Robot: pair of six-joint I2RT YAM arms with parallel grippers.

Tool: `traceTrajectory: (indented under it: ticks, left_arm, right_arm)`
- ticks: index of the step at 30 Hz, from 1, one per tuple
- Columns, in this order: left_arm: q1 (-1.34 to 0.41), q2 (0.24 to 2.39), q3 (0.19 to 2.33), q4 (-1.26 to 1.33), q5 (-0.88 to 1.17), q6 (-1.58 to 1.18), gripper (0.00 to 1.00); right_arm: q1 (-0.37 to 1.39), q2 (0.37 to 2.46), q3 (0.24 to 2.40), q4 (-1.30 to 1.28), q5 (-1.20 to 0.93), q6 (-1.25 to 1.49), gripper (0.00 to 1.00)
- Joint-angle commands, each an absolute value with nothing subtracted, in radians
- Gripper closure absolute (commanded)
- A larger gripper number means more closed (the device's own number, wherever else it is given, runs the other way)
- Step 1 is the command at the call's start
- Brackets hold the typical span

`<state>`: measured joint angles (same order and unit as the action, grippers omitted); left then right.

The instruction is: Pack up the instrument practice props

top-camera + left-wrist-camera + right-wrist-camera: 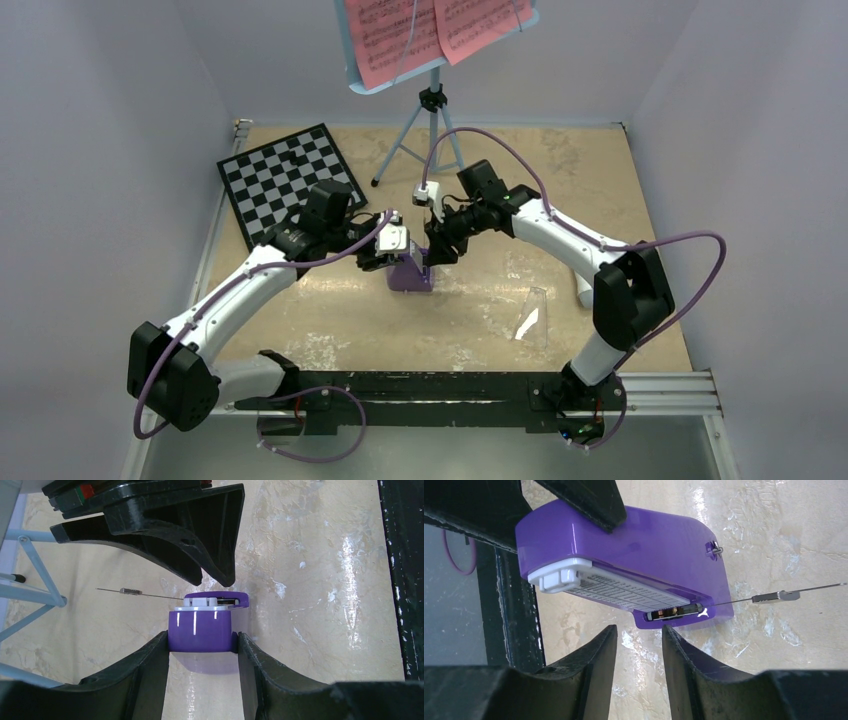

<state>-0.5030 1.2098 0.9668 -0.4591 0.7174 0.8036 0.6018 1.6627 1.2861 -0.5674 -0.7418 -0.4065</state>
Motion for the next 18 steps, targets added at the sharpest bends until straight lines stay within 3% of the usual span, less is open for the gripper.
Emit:
traceTrajectory:
  ticks: [1, 13, 18]
  left_arm:
    - [-0.489, 1.193, 0.953, -0.492, 0.696, 0.801, 1.0]
    - [-0.489, 1.183, 0.949, -0.507, 0.703, 0.793, 1.0]
    - [-0.489, 1.186, 0.949, -0.509, 0.704, 0.801, 1.0]
  right_arm:
    - [0.604, 1.637, 1.299, -0.517, -0.732, -0.357, 0.6]
    - [0.605, 1.656, 1.308, -0.471, -0.669, -0.31, 0.6]
    - [0.607, 1.658, 1.32, -0.483, -0.707, -0.322, 0.64]
